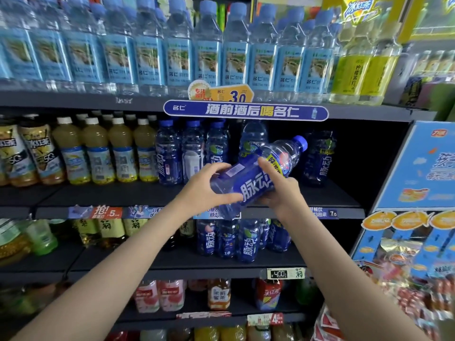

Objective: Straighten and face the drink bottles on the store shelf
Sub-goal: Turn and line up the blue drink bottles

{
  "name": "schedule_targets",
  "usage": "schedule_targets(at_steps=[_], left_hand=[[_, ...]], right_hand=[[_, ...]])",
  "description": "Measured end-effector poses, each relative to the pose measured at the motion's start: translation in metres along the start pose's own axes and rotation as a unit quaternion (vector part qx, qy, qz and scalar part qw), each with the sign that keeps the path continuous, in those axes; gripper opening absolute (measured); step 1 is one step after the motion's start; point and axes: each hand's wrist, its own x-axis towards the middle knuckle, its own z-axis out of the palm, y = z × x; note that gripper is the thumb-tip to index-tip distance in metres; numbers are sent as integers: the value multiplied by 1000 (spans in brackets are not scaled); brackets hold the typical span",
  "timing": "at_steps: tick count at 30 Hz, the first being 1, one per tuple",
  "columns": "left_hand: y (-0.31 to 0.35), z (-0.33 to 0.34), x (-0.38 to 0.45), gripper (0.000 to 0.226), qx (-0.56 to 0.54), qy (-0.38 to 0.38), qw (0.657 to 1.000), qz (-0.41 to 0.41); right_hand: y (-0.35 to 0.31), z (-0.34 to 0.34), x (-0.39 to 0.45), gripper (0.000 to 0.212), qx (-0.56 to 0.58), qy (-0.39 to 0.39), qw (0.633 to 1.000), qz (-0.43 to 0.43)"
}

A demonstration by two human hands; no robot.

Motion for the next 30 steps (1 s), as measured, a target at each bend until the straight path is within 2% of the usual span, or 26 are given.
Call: schedule_targets(at_steps=[2,4,5,10,14,16,19,22,24,27,30], left_hand=[[3,-14,-1,49,-194,-79,975,-72],[2,-18,-1,49,-345,-126,922,-123],[2,-17,0,52,-371,-123,912,-120],[6,-9,5,49,-282,-58,957,-40],[1,-11,2,52,-209,-66,975,27],[3,-14,2,54,-195,-90,976,28],[-1,-20,2,54,-271,-194,942,-45],[-8,-11,2,66,-324,-256,905,-107],[-7,8,4,73,-299,-236,917,-116],[-4,38,9,65,-201,-186,960,-64],[-6,53,11,66,-201,-141,969,-32]], right_hand=[[-3,-6,4,52,36,-24,999,11],[-6,-10,6,47,75,-45,996,29],[-8,-10,7,49,91,-53,994,41],[-14,-18,13,63,75,-75,991,82],[-17,-27,12,82,-11,-97,991,96],[-16,-30,11,78,-19,-97,991,92],[-14,-37,9,53,-38,-95,994,44],[-14,-44,5,52,-116,-115,986,-41],[-14,-46,3,57,-172,-114,974,-92],[-11,-48,-1,63,-232,-134,954,-137],[-12,-53,-4,68,-254,-165,936,-180]])
